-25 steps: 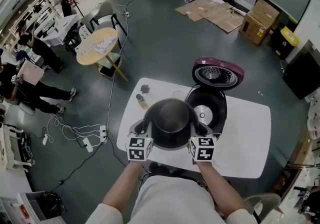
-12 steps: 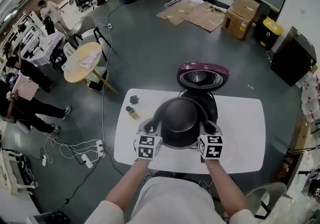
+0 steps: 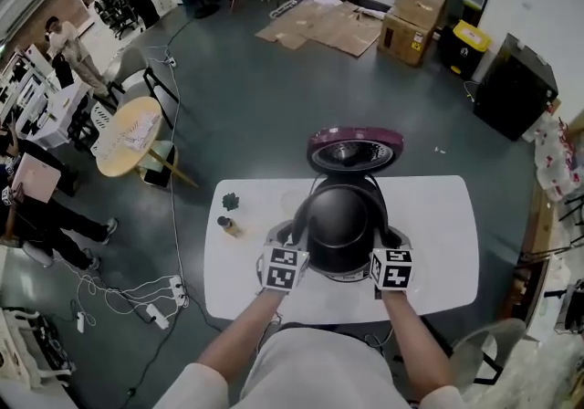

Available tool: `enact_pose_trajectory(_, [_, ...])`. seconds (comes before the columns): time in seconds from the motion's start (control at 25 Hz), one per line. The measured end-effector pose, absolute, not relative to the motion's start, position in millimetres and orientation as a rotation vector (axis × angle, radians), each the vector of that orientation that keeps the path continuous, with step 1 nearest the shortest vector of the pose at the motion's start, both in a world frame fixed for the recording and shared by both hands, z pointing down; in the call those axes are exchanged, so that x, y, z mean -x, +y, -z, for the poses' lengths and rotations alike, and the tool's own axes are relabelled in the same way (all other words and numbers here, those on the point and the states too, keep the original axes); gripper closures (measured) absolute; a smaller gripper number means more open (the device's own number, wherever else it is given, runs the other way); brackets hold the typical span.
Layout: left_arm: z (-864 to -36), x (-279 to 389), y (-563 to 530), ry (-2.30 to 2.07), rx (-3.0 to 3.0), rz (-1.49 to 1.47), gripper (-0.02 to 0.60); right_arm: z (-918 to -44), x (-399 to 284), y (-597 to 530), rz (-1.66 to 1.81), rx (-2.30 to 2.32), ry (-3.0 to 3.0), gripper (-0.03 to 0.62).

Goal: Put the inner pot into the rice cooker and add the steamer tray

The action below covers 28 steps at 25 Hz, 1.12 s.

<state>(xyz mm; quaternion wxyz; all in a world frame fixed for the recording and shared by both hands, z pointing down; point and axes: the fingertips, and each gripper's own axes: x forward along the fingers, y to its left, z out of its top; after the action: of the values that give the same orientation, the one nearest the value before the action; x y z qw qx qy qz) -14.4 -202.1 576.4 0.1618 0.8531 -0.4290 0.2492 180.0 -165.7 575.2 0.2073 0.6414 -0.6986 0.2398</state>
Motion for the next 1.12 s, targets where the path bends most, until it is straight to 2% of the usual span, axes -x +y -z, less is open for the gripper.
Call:
enact_pose_trajectory(0.4, [-612,-19,-225,-1.071,-2.451,-0.819,0.475,-604,-210,-181,-0.71,-1.803,-1.831,0.553])
enact_pose_trajectory(1.12, [-677,-36,-249,-0.914,-2.336,-1.092,0.458,-669,-225,-210,-0.871,-1.688,-1.699,0.556])
